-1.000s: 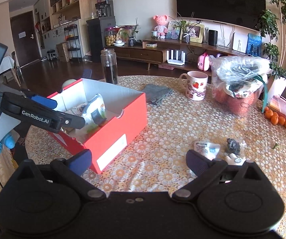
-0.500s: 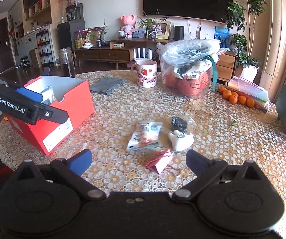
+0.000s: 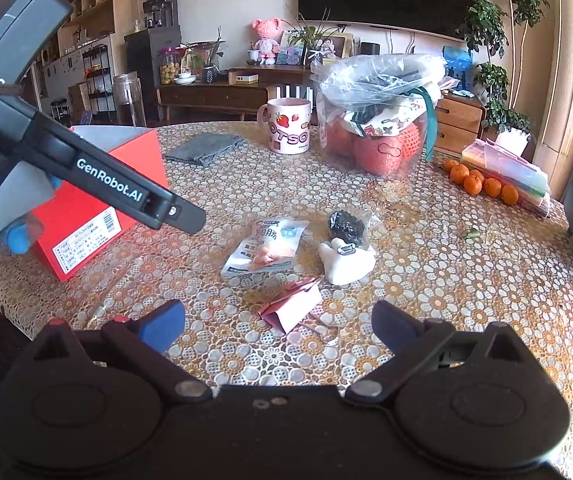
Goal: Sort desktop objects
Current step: 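Withdraw both tools from the shoebox back over the table, then lower left tool onto white sausage packet and close on it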
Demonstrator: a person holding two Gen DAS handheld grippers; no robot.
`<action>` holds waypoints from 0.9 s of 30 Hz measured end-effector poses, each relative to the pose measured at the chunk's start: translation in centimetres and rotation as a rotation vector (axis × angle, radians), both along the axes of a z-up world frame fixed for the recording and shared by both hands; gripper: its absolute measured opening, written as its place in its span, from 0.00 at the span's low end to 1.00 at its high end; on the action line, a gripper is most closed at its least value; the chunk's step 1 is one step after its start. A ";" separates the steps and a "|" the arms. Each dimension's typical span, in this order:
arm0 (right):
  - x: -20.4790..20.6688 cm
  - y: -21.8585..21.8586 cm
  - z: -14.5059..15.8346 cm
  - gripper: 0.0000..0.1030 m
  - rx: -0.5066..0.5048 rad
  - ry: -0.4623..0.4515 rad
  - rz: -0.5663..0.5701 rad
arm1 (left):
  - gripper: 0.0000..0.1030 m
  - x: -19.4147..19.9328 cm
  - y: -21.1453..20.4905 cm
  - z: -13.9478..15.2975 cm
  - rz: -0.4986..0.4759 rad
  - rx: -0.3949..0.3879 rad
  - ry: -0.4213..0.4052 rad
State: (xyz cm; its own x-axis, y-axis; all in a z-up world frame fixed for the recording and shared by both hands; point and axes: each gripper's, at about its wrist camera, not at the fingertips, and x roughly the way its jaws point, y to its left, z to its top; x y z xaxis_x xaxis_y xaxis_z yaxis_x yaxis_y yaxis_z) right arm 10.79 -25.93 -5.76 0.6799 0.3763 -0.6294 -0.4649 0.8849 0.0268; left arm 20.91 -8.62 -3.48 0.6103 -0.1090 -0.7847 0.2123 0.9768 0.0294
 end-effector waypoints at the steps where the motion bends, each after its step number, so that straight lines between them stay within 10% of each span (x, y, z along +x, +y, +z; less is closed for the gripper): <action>1: 0.4 0.0 -0.3 0.96 -0.001 0.005 0.003 | 1.00 0.5 -0.1 -0.4 0.007 -0.003 0.009; 27: 7.5 1.2 -5.8 0.84 0.003 0.110 0.108 | 1.00 9.9 -3.9 -7.1 0.066 0.002 0.164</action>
State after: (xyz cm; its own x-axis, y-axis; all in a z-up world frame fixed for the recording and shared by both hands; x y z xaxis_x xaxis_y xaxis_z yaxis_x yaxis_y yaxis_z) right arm 18.30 -24.71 -11.57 0.5622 0.4455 -0.6968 -0.5515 0.8298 0.0856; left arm 30.83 -12.53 -10.54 0.4798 -0.0715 -0.8745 0.1502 0.9887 0.0015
